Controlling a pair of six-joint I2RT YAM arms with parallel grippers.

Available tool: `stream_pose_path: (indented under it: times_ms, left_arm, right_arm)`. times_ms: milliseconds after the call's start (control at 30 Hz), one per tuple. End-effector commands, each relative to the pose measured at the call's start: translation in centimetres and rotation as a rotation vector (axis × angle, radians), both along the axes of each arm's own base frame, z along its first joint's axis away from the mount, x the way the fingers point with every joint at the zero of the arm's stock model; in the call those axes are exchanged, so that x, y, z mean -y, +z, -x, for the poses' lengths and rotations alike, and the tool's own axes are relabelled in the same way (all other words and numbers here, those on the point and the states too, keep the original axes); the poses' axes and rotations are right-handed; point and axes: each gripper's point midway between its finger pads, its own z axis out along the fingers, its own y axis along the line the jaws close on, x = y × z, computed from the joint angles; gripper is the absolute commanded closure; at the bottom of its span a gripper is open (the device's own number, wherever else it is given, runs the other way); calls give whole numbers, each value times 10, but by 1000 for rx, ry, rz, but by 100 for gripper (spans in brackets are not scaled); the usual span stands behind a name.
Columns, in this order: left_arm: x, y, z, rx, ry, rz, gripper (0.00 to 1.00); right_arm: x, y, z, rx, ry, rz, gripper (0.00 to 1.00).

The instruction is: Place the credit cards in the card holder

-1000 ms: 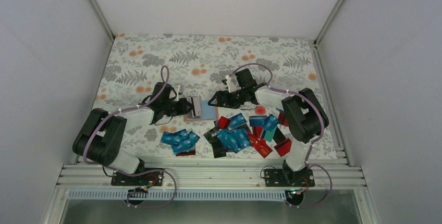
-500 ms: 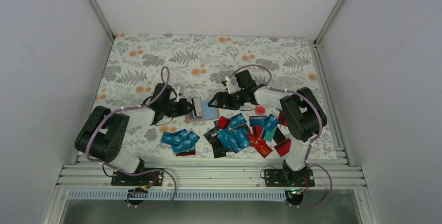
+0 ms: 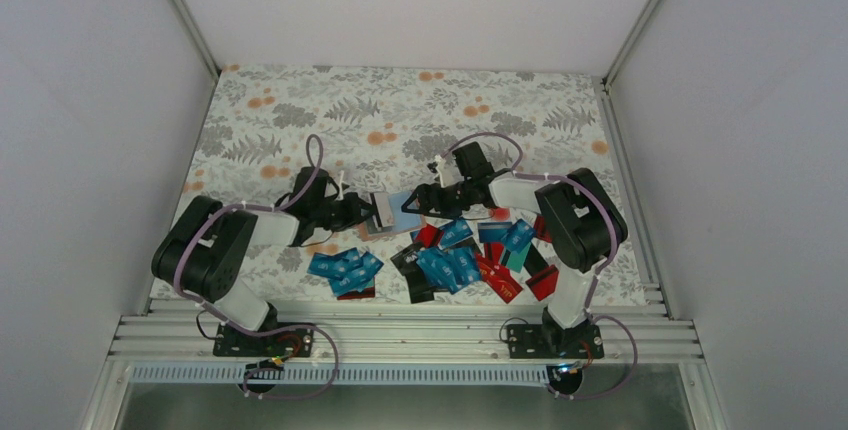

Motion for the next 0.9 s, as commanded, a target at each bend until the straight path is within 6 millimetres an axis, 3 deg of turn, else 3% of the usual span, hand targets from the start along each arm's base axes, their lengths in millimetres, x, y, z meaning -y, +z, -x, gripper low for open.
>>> stream_pose_path:
  times_ms: [0, 867]
  left_arm:
    - [2, 0, -1, -9, 16, 43, 98]
    - [-8, -13, 13, -191, 148, 47, 98]
  right_arm:
    - [1, -1, 5, -10, -3, -12, 8]
    - [4, -4, 11, -22, -4, -10, 9]
